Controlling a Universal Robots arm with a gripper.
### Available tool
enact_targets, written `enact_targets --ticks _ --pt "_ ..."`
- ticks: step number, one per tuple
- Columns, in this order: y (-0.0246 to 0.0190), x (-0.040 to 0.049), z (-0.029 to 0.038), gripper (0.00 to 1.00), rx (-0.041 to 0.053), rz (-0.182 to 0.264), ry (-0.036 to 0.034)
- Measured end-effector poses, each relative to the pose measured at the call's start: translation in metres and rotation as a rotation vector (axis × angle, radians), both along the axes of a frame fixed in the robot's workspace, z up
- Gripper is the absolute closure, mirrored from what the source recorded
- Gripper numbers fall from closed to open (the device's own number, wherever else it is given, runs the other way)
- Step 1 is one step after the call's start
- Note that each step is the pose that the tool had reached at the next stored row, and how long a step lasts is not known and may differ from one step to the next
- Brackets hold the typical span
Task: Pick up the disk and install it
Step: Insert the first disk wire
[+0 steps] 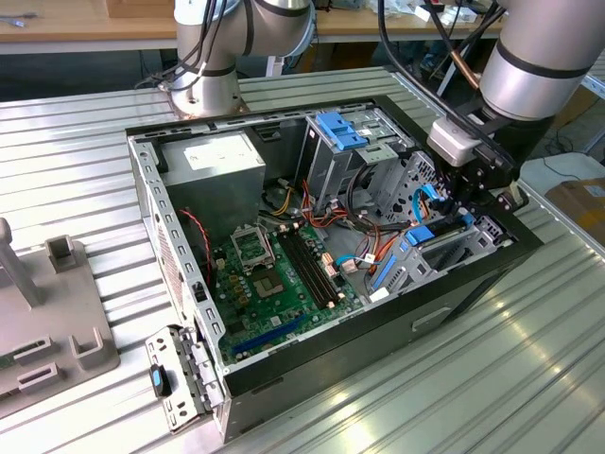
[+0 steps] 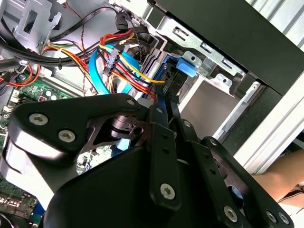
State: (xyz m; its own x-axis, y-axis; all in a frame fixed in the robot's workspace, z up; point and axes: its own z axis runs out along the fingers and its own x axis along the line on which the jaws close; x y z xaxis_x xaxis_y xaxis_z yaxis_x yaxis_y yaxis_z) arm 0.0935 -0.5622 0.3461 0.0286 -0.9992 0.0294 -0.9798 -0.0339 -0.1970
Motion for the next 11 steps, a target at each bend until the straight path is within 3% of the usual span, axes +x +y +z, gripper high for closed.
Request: enact_targets --ticks 11 --pt "0.0000 0.0000 -0.0015 0.84 -0.0001 0.000 -0.0003"
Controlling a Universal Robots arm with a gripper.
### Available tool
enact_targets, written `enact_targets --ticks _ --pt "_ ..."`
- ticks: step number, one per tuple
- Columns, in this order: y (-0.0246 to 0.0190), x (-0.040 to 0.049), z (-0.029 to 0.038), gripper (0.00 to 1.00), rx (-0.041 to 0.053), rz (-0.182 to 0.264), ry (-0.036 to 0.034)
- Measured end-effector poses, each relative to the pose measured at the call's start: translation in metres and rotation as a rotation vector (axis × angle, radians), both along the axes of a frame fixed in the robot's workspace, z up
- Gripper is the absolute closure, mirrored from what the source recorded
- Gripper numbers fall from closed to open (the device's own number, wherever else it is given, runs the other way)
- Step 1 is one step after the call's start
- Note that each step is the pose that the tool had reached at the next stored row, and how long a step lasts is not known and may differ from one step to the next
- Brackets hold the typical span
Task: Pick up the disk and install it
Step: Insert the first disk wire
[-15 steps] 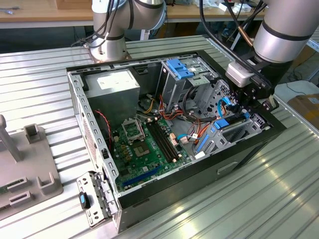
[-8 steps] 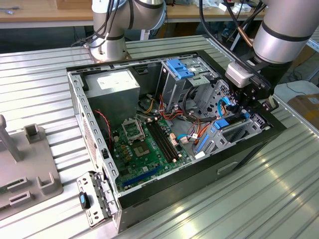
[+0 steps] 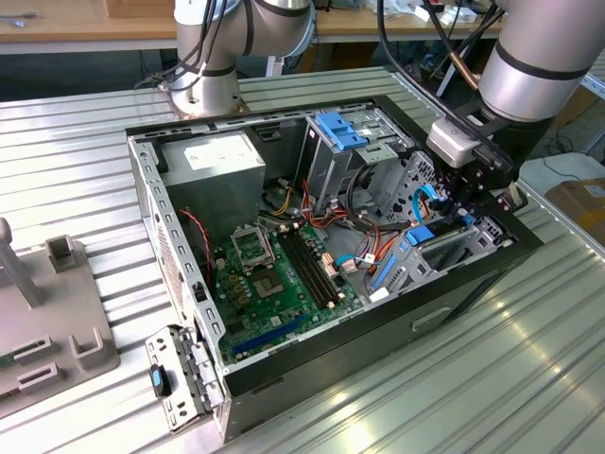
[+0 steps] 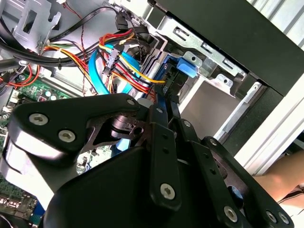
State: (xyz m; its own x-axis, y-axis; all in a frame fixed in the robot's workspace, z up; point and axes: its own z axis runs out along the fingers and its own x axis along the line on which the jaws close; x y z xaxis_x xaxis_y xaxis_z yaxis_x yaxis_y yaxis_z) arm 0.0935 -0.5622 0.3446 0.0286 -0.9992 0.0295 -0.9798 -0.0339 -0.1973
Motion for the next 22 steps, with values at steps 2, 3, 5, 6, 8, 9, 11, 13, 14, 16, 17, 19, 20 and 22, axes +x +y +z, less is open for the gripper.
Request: enact_targets --ticks 2,3,5,6,8,9,11,13,14,16,17,19,20,22 --pt "0.0000 0.0000 -0.0003 0.84 0.0001 0.000 -0.0012" --pt "0.0000 0.0000 -0.0004 0.84 0.0001 0.000 -0.0028" --pt "0.0000 0.0000 -0.0006 0.84 -0.0001 0.001 -0.0055" --pt "0.0000 0.0000 -0.0006 0.84 -0.0001 0.001 -0.0063" --pt "0.0000 0.0000 -0.0008 0.84 0.0001 0.002 -0.0090" --pt "0.0000 -0.0001 -0.0009 0.84 0.0000 0.002 -0.0101" --pt "0.0000 -0.0004 -0.0011 0.84 0.0001 0.001 -0.0111" --pt "0.0000 -0.0005 0.0007 0.84 0.0003 -0.001 -0.0110" --pt "0.0000 -0.0005 0.0019 0.84 0.0002 -0.001 -0.0110" --pt "0.0000 -0.0005 0.0032 0.84 0.0004 -0.005 -0.0111" --pt "0.0000 -0.0005 0.0032 0.84 0.0003 -0.021 -0.0111" --pt "0.0000 -0.0005 0.0033 0.84 -0.0001 -0.039 -0.0111" --pt "0.0000 -0.0005 0.0033 0.84 -0.0003 -0.040 -0.0111" --pt "0.0002 -0.0029 0.0033 0.84 -0.0002 -0.040 -0.0110"
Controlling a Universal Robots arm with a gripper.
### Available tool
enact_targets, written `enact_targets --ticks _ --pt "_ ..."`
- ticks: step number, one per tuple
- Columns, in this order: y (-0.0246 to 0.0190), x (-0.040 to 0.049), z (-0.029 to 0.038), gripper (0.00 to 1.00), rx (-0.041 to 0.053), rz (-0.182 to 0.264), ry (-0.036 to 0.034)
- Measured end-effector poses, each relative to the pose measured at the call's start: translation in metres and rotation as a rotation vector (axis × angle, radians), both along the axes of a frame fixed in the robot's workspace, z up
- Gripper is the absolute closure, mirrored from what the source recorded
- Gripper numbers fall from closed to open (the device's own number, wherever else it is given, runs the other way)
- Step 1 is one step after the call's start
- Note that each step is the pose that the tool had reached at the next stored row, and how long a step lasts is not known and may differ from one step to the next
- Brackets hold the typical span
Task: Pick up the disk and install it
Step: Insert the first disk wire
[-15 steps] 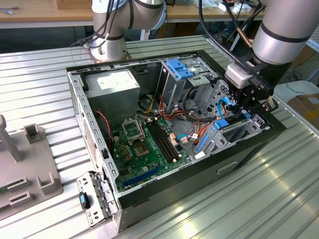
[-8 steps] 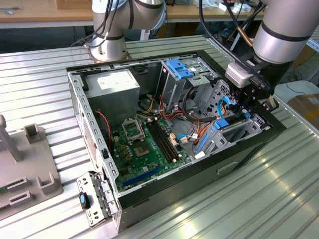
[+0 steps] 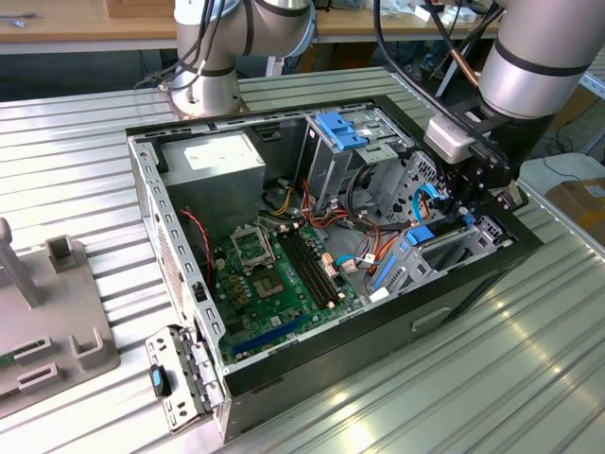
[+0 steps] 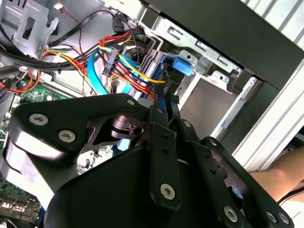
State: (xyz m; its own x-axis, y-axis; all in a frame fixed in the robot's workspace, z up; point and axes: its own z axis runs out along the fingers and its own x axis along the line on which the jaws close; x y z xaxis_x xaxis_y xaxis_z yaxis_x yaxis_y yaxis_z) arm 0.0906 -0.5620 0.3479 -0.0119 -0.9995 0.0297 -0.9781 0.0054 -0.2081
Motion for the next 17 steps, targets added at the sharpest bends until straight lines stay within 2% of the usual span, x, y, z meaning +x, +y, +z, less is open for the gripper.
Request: enact_targets --ticks 17 --pt "0.0007 0.0016 -0.0029 0.84 -0.0001 0.000 0.0000"
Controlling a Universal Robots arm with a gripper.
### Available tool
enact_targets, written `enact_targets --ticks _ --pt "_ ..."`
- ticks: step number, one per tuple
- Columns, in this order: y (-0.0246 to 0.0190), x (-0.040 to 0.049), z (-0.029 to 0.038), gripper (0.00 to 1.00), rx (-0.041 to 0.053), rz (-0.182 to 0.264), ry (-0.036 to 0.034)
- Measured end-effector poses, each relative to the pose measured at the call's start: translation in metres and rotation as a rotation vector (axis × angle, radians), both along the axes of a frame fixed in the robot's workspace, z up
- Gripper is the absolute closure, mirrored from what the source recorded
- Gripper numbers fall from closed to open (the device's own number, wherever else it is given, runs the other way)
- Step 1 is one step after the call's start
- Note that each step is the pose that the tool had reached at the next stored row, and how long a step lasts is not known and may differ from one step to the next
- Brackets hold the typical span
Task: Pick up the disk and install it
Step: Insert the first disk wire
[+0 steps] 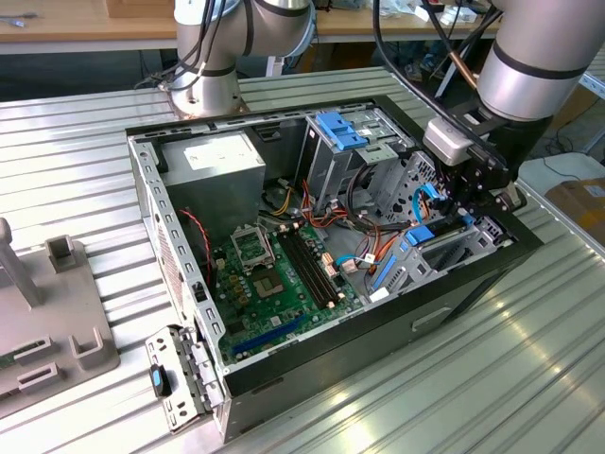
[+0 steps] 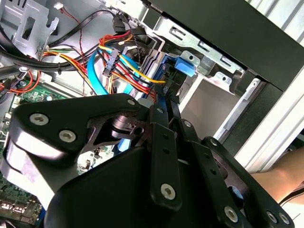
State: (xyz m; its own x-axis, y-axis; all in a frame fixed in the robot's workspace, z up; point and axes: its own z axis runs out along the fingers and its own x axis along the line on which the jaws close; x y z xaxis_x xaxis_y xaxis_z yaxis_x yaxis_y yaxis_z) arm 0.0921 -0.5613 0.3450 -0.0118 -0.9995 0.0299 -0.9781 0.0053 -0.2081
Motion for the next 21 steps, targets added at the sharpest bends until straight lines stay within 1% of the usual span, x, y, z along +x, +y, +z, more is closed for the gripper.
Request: enact_targets --ticks 10,14,21 --pt "0.0002 -0.0001 -0.0015 0.84 0.0000 0.000 0.0000" --pt "0.0002 -0.0001 -0.0031 0.84 0.0000 0.000 0.0000" --pt "0.0002 0.0000 -0.0007 0.84 0.0004 0.000 0.0000"
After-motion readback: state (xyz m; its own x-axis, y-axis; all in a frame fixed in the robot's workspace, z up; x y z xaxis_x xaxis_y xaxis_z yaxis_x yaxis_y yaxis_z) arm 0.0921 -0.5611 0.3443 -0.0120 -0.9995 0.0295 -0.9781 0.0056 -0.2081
